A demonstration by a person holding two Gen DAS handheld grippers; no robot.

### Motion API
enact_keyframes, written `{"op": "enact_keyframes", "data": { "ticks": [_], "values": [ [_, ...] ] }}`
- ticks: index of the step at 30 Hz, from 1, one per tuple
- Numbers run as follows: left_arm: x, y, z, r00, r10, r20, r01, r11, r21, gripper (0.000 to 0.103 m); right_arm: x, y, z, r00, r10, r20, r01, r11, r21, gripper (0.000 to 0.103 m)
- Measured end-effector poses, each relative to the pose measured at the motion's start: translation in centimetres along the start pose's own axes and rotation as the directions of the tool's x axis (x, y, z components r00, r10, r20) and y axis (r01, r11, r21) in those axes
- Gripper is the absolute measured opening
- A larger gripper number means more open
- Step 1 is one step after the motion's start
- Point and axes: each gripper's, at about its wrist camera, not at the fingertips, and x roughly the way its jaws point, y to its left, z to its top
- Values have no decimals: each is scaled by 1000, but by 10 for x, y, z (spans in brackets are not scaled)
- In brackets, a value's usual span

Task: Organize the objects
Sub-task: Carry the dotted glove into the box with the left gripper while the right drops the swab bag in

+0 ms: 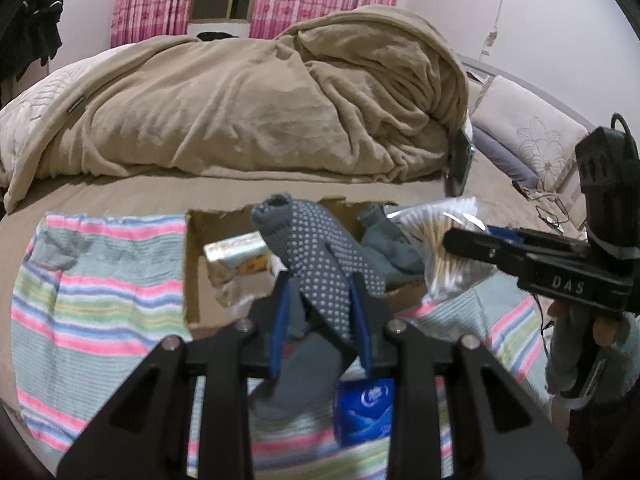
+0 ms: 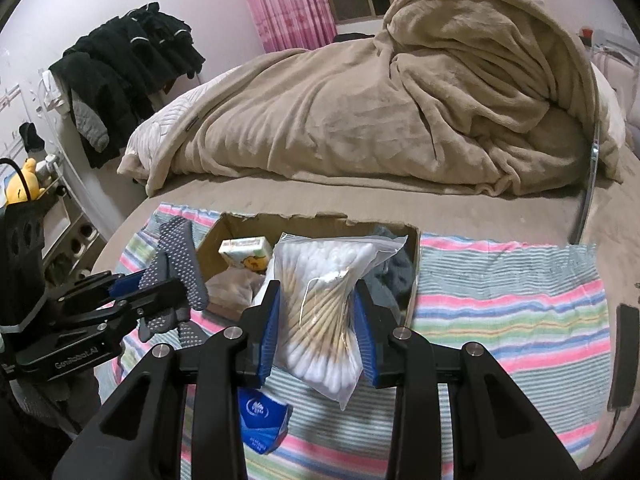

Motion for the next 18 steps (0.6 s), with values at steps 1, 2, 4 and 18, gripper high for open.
{"op": "enact_keyframes", "data": {
  "ticks": [1,2,4,18],
  "values": [
    [4,-1,2,1000,0,-1,0,1000,3,29,0,-1,1,1000,2,3,-2,1000,2,36],
    [8,-2,5,1000,-1,-3,1,1000,7,29,1,-2,2,1000,4,7,-4,1000,3,36],
    [20,-4,10,1000,2,-12,-2,1000,10,30,3,-6,5,1000,8,14,-8,1000,9,36],
    [76,-22,24,998,-10,-58,11,1000,22,30,10,-36,15,998,30,47,-32,998,45,36]
  ]
}}
